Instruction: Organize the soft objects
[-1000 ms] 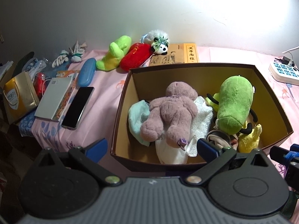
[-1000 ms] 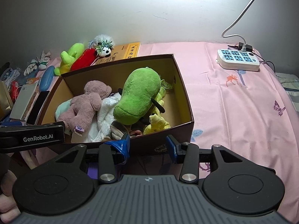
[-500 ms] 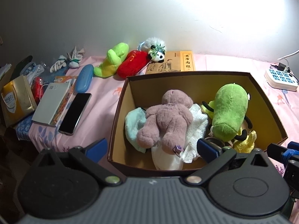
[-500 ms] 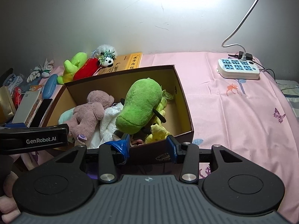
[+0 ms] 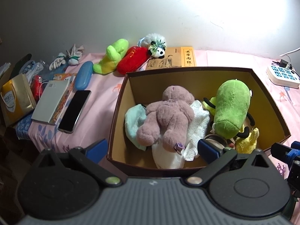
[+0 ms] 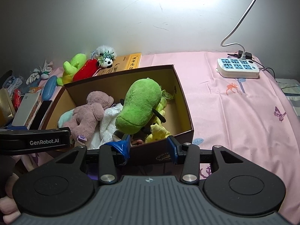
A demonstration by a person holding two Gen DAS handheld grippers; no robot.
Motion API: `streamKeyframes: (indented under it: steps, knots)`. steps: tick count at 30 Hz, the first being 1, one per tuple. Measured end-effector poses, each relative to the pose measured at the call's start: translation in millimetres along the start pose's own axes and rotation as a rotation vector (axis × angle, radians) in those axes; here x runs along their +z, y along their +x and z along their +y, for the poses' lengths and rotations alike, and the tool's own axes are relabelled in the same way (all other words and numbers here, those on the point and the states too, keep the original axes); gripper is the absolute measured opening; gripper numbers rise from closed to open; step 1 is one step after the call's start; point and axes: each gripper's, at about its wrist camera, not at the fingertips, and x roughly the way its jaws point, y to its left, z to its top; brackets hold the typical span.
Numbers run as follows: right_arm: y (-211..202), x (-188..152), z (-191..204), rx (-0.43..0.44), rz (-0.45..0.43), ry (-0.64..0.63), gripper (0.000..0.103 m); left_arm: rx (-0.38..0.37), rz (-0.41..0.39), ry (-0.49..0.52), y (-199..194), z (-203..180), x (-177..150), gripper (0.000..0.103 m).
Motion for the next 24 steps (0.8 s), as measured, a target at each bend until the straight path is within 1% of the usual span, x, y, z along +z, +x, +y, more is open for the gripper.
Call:
streamKeyframes:
  steps: [15, 24]
  knots:
    - [-1.8, -0.2, 1.9, 0.0, -0.002, 0.002, 0.026, -0.012, 0.005, -0.012, 1.2, 0.3, -1.9, 0.101]
    - [-1.4, -0.6, 2.7, 0.0, -0.001, 0.002, 0.027, -0.035, 0.01, -0.017, 2.0, 0.8, -2.5, 0.101]
